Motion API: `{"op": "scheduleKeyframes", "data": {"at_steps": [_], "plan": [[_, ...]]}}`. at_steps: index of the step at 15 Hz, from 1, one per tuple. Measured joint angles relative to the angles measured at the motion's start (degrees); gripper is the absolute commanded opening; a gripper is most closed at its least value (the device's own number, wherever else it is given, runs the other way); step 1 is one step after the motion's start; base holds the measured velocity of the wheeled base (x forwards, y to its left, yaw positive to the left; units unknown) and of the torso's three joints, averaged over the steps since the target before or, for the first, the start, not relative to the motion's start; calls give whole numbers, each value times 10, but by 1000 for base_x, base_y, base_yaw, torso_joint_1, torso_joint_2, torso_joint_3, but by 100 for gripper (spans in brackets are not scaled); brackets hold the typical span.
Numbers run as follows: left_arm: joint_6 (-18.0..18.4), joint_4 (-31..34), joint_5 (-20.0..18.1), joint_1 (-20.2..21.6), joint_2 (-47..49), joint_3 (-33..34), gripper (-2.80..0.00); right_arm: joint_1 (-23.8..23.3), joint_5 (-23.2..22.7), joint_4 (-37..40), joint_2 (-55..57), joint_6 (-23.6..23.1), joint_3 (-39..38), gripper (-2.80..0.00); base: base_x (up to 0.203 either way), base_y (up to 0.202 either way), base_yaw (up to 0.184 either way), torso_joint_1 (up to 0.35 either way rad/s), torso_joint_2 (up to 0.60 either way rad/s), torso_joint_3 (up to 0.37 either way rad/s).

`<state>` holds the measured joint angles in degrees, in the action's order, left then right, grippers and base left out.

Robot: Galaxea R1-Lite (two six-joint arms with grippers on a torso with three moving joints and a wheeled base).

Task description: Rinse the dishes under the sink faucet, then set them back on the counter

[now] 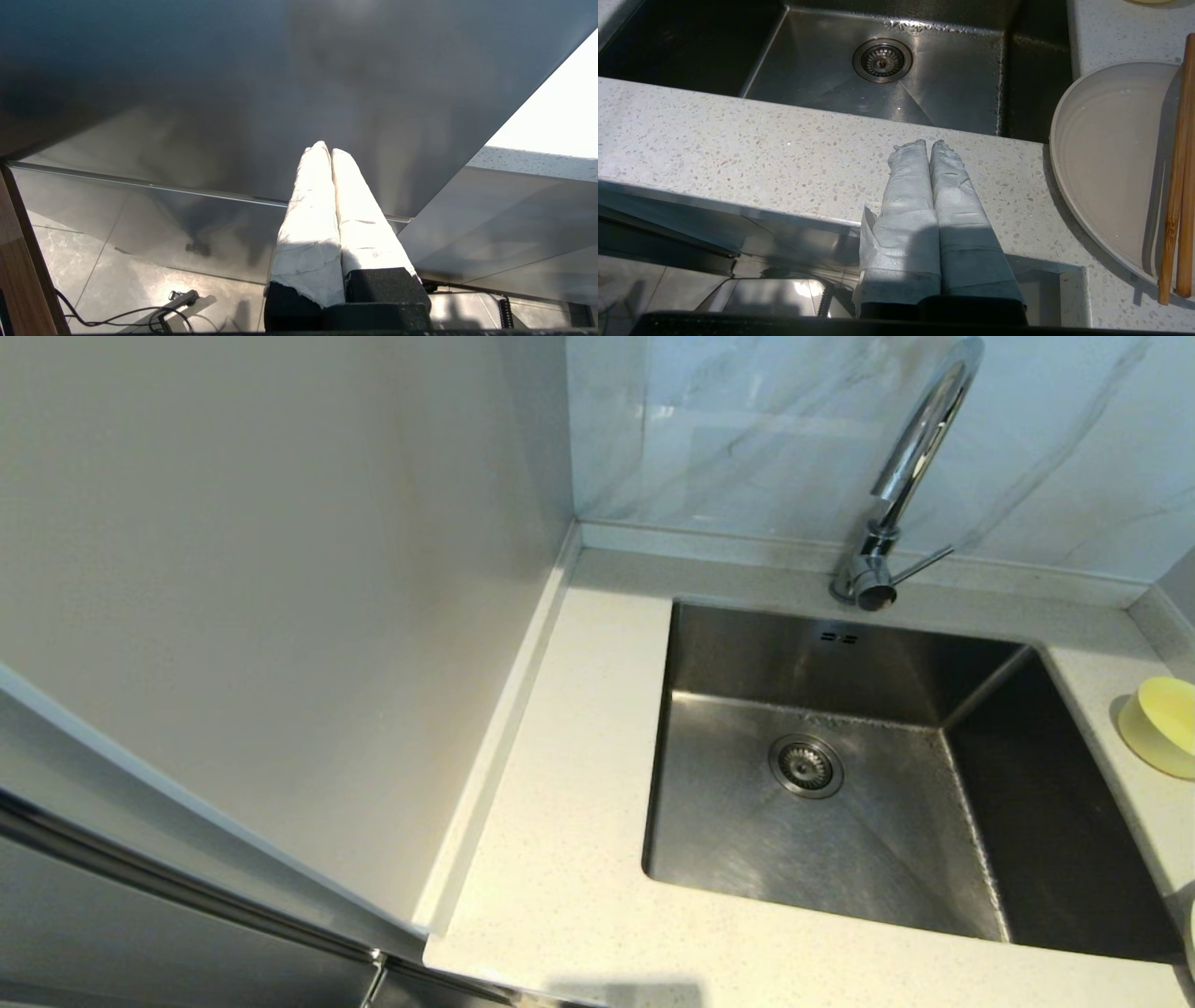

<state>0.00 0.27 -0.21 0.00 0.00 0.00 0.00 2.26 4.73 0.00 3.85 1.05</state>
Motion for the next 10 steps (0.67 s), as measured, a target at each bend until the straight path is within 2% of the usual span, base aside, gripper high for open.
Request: {"op": "scheduleKeyframes", "data": {"at_steps": [10], "plan": [[0,0,0,0,0,0,-280,0,0,0,0,0,0,-280,0,0,0,0,0,0]]}}
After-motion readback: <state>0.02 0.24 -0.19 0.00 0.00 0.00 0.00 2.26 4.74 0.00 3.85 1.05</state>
